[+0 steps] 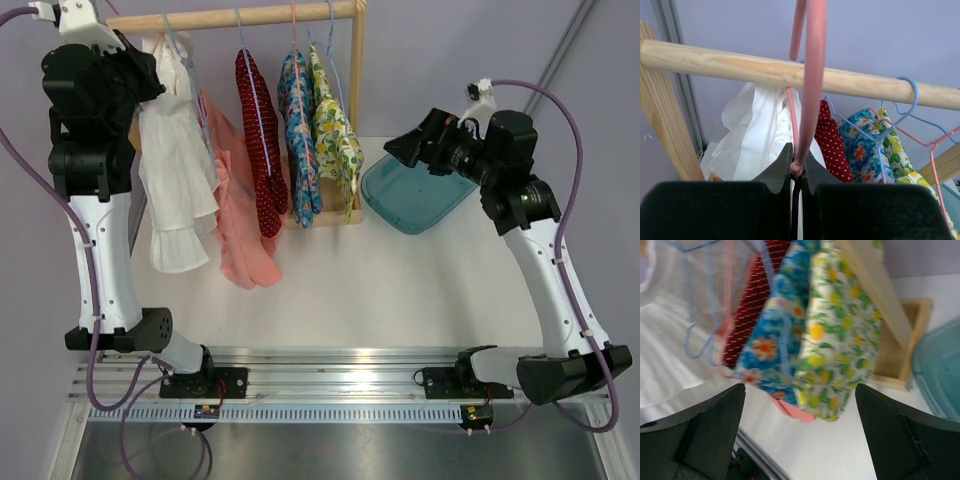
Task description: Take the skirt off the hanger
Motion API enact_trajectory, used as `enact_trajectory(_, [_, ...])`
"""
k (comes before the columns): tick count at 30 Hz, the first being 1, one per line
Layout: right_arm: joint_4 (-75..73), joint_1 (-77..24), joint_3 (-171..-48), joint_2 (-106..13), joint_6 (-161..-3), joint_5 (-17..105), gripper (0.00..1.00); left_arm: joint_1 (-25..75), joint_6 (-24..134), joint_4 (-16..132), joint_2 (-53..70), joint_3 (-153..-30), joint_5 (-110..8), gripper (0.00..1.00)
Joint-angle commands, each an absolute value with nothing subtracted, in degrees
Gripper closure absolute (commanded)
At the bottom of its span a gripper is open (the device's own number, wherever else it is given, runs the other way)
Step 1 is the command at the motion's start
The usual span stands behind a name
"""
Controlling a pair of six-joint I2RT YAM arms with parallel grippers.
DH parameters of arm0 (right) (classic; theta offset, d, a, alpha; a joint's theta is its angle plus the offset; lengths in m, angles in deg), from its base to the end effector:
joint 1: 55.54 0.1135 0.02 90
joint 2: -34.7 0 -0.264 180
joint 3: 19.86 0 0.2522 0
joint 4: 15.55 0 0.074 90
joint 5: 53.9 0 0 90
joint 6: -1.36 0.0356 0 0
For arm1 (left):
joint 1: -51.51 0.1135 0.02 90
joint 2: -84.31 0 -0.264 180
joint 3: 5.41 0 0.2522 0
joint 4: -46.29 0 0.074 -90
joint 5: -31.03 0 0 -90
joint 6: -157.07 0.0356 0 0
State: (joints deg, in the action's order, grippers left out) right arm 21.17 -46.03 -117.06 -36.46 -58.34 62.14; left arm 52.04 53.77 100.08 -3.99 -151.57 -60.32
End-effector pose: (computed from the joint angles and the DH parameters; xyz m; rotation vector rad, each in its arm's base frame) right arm 0.2593 0.0593 0.4544 -0.0146 1.8265 0.8964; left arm 0.2556 0.0032 0.5987 -0.1997 1.4886 -0.1617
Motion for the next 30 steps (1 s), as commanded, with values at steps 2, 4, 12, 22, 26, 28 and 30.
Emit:
enact_trajectory(2, [32.2,-34.65,-134.15,-41.67,-65.08,55.44,0.01,48.71,55.2,91.61,0.8,-144.89,-66.6,1.0])
enact_trajectory(4, [34.14,-30.43,-140.54,-44.91,-65.61,54.3,0.01,48.08,55.29,91.87,3.34,-142.23,-67.93,1.0])
enact_trajectory(12, [44.52,0.76,-162.45,-63.44,-67.91,42.61,0.01,44.39,51.35,92.22,10.56,-126.76,-74.18,1.0])
enact_trajectory(22, [43.29,9.75,-173.97,-76.04,-63.59,41.82,0.02,40.79,48.88,98.11,11.62,-126.66,-78.66,1.0])
enact_trajectory(26, [42.68,11.6,-175.56,-78.06,-63.06,41.02,0.02,39.73,49.14,97.93,12.41,-123.86,-80.85,1.0])
enact_trajectory(28, [42.33,12.04,-176.0,-78.77,-62.8,40.59,0.02,39.56,49.32,97.24,12.85,-122.63,-81.12,1.0])
enact_trajectory(30, [41.98,12.83,-176.53,-79.55,-62.45,40.32,0.02,39.03,49.58,96.88,13.2,-121.05,-82.09,1.0])
